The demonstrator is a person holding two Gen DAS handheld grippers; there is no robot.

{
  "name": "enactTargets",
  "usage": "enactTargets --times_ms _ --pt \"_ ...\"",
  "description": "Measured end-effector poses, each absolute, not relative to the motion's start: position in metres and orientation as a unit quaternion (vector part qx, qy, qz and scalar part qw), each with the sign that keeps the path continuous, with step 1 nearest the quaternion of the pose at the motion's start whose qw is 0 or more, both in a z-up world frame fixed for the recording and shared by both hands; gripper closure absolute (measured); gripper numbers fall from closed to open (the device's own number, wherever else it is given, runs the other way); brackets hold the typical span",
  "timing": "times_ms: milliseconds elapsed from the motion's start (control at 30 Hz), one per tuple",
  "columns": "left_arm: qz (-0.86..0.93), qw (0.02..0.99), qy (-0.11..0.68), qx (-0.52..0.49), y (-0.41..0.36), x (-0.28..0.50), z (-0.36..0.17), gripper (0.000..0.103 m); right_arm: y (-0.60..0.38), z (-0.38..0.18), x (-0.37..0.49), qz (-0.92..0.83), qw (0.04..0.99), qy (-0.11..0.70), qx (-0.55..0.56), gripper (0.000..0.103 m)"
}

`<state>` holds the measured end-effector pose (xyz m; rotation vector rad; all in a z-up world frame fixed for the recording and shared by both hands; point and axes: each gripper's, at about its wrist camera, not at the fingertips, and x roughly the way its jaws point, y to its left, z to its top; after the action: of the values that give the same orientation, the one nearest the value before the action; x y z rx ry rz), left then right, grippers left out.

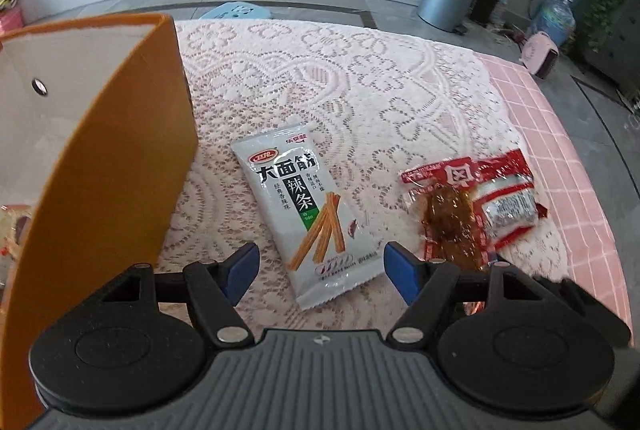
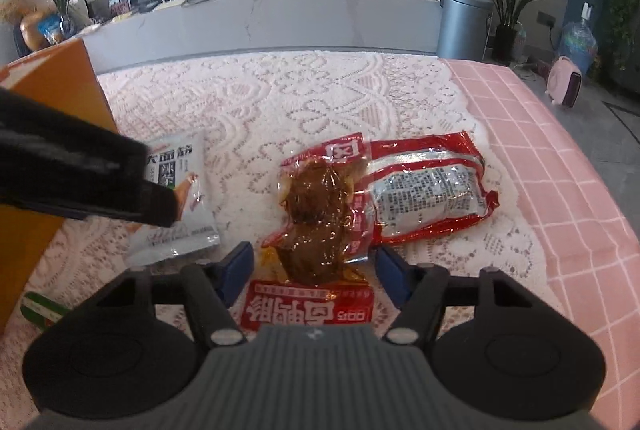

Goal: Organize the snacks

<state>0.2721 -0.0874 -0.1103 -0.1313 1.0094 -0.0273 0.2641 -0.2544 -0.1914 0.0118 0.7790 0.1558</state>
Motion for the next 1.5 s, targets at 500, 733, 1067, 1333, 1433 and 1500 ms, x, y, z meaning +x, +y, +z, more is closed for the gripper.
enactTargets --times_ms 500,733,1067,1333,1433,1500 --pt "0.070 0.870 0.484 -0.064 -0.087 0.300 -0.129 0.014 -0.294 -0.181 0.243 0.073 0.904 0.410 0.095 0.068" --pt "0.074 0.874 0.478 -0.042 -0.091 0.304 -0.131 0.011 -0.305 -0.178 0.236 0.051 0.900 0.422 0.093 0.067" --pt "0.029 0.873 0.486 -0.024 -0.095 0.303 -0.127 0.042 -0.301 -0.174 0.237 0.044 0.917 0.390 0.069 0.041" --pt "-0.041 0.870 0.491 0.024 -0.098 0.289 -0.121 0.077 -0.289 -0.176 0.246 0.065 0.925 0.371 0.046 0.030" --pt "-0.056 0.866 0.495 0.051 -0.098 0.282 -0.120 0.079 -0.286 -0.179 0.249 0.066 0.924 0.376 0.038 0.029" --pt "-0.061 0.862 0.499 0.061 -0.097 0.278 -0.119 0.080 -0.285 -0.181 0.251 0.066 0.922 0.379 0.032 0.029"
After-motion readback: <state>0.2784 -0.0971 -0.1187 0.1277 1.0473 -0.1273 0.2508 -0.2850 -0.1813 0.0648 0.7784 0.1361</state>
